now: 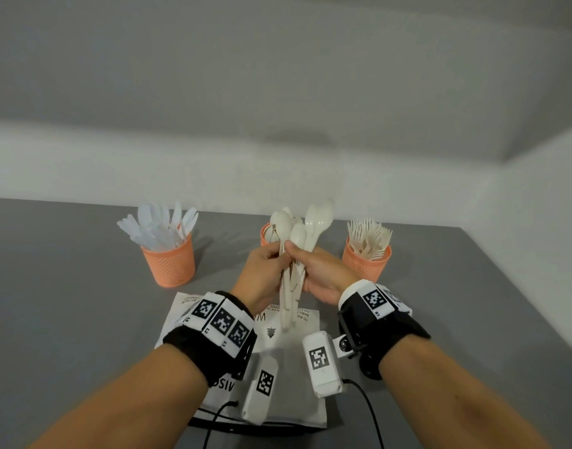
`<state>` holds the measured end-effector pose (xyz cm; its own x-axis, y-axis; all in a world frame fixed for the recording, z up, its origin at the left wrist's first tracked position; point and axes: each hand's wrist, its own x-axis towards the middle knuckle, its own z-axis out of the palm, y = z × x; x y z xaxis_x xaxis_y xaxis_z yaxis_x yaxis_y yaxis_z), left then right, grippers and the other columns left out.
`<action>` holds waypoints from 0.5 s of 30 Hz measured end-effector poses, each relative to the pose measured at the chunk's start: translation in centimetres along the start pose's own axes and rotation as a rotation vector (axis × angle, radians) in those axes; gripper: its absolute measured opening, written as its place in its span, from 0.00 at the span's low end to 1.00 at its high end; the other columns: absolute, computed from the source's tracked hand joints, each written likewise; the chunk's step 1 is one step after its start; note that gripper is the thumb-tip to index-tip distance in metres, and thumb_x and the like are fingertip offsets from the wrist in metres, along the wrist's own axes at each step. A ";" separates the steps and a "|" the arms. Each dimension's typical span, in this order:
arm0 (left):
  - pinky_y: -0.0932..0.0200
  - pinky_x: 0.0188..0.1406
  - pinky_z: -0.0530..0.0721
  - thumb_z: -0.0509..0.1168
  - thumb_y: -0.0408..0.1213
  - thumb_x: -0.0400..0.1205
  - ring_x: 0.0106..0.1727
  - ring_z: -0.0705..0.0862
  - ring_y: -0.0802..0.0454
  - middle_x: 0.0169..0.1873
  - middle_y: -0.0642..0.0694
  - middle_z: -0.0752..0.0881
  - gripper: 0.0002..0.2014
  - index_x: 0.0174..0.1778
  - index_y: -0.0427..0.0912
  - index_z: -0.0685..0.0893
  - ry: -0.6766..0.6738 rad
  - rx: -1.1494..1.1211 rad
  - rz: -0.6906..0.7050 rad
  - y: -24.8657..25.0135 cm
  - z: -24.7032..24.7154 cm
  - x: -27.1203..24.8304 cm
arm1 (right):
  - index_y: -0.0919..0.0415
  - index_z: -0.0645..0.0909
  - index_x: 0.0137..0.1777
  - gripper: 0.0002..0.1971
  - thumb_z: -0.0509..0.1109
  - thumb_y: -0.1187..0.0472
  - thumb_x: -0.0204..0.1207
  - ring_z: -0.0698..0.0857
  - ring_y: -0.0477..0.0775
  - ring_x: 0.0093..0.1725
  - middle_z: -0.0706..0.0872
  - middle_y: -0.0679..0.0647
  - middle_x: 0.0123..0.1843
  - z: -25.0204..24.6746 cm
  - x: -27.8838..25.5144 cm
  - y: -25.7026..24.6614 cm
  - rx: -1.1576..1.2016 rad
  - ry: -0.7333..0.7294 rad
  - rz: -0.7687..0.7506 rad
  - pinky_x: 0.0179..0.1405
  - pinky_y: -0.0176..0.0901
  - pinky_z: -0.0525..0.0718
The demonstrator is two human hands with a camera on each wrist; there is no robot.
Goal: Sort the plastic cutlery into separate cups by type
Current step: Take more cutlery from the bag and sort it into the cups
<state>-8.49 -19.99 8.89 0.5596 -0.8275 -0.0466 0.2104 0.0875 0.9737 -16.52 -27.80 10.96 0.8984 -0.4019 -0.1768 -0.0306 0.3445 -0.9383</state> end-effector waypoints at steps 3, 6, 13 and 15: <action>0.58 0.32 0.80 0.63 0.30 0.81 0.32 0.83 0.49 0.33 0.38 0.84 0.08 0.44 0.28 0.85 -0.061 0.363 0.144 0.2 -1.0 1.0 | 0.63 0.76 0.63 0.13 0.57 0.62 0.84 0.88 0.56 0.39 0.88 0.57 0.45 -0.8 0.4 -0.3 0.014 -0.029 0.065 0.39 0.52 0.88; 0.61 0.49 0.80 0.72 0.37 0.75 0.47 0.83 0.51 0.42 0.43 0.86 0.09 0.45 0.35 0.88 -0.212 0.588 0.171 1.2 -2.5 2.2 | 0.66 0.79 0.57 0.09 0.60 0.66 0.82 0.87 0.49 0.31 0.88 0.55 0.34 -1.8 1.1 -0.7 -0.038 0.055 0.050 0.32 0.40 0.88; 0.52 0.65 0.76 0.80 0.33 0.65 0.70 0.70 0.45 0.72 0.41 0.66 0.47 0.77 0.44 0.60 0.093 0.732 0.020 1.7 -5.1 7.7 | 0.61 0.69 0.65 0.14 0.62 0.66 0.80 0.82 0.49 0.36 0.80 0.51 0.41 -4.7 5.5 -3.7 -0.230 0.651 -0.471 0.43 0.42 0.84; 0.49 0.75 0.67 0.83 0.35 0.61 0.77 0.65 0.43 0.77 0.40 0.62 0.57 0.80 0.41 0.52 0.005 0.758 -0.047 0.8 -5.0 9.1 | 0.62 0.69 0.64 0.14 0.62 0.67 0.80 0.83 0.46 0.36 0.80 0.50 0.40 -4.7 6.7 -3.8 -0.129 0.699 -0.543 0.39 0.34 0.84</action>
<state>0.80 -24.61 8.16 0.5678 -0.8181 -0.0912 -0.3734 -0.3547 0.8572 -12.41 -35.77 11.97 0.3325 -0.9215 0.2005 0.2341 -0.1253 -0.9641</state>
